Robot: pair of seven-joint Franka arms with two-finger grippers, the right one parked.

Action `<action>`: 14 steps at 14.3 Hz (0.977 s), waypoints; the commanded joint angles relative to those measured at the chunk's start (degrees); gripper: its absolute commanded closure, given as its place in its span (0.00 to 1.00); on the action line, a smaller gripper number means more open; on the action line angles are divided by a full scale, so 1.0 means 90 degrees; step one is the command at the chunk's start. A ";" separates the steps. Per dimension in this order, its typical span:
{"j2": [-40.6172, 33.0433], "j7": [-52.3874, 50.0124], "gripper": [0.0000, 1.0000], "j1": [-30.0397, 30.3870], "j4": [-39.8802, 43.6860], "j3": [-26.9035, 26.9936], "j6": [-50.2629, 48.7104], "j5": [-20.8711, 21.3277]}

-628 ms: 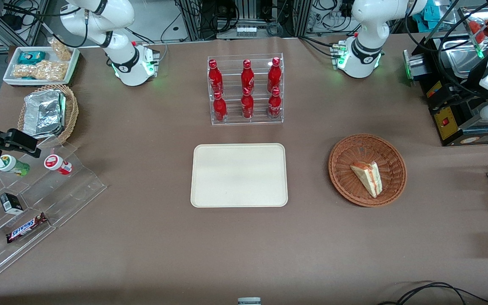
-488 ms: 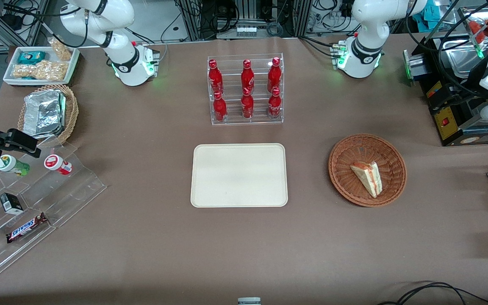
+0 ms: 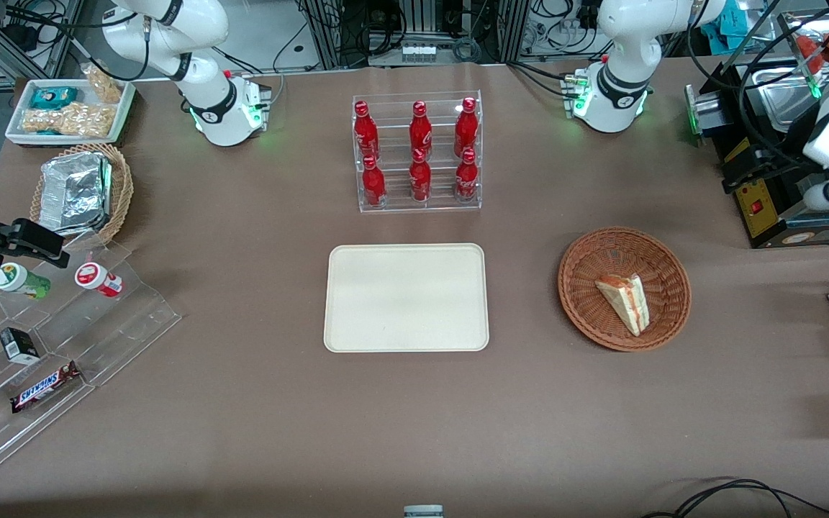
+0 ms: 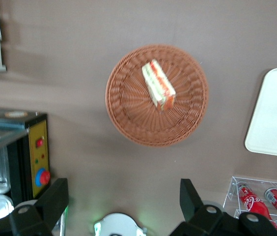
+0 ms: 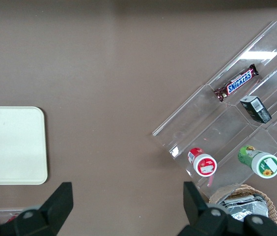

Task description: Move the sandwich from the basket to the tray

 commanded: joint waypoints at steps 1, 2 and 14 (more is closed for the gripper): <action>0.0603 -0.0990 0.00 0.0089 -0.0022 -0.0077 -0.0053 0.0062; 0.0800 -0.1139 0.00 0.0098 -0.0032 -0.0077 -0.0015 0.0052; 0.1709 -0.3337 0.00 0.0050 -0.3145 -0.0067 0.5041 0.0013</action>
